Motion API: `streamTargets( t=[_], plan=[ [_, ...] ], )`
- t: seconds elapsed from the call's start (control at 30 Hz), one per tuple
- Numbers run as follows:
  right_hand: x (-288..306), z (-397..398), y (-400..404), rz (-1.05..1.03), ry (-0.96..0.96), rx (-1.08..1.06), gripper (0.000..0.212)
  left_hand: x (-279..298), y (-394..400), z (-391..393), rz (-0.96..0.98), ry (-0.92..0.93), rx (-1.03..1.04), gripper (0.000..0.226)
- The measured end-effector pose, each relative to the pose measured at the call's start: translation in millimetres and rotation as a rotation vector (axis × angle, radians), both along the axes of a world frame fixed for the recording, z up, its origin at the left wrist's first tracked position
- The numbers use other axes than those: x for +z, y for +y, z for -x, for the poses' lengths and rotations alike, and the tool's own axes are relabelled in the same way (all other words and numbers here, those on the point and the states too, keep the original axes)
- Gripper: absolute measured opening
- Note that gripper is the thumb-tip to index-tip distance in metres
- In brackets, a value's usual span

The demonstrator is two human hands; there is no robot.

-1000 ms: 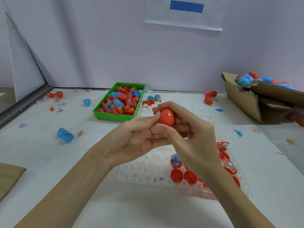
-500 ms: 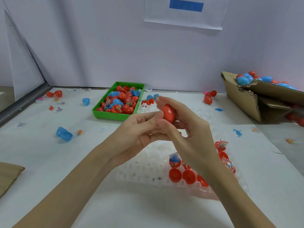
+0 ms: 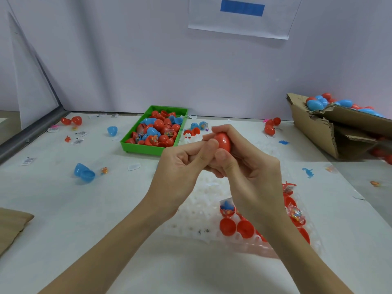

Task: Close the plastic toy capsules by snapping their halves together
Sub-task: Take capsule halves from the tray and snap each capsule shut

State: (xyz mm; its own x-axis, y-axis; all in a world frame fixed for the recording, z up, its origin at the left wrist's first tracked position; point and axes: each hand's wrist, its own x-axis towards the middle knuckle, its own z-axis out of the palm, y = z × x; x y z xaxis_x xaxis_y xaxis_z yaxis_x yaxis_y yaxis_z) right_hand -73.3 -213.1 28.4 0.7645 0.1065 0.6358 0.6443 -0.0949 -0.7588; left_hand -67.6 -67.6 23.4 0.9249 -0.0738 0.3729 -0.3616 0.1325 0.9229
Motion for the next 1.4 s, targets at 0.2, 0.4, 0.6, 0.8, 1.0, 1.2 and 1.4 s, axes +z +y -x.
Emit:
streamTargets(
  t=[0.2,0.4,0.6,0.8,1.0,1.2,1.4],
  plan=[
    [-5,-8,-1,0.064,-0.026,-0.063,0.035,7,-1,-1,0.259,0.254,-0.230,0.037],
    [-11,-16,-5,0.144,0.007,-0.007,0.039,9,14,-9,0.058,0.250,-0.153,0.030],
    [-12,-22,-4,0.013,0.220,0.006,0.023,0,29,-16,-0.841,-0.353,0.355,0.040],
    [-3,-21,-14,-0.259,0.543,0.196,0.027,1,22,-14,-0.563,-0.298,0.293,0.034],
    [2,-19,-12,-0.567,0.796,0.508,0.038,3,20,-12,-0.361,-0.275,0.109,0.034],
    [6,-16,-11,-0.577,0.782,0.532,0.056,1,19,-10,-0.440,-0.338,0.038,0.046],
    [9,-13,-9,-0.510,0.793,0.489,0.040,0,18,-8,-0.549,-0.459,0.124,0.060]
  ],
)
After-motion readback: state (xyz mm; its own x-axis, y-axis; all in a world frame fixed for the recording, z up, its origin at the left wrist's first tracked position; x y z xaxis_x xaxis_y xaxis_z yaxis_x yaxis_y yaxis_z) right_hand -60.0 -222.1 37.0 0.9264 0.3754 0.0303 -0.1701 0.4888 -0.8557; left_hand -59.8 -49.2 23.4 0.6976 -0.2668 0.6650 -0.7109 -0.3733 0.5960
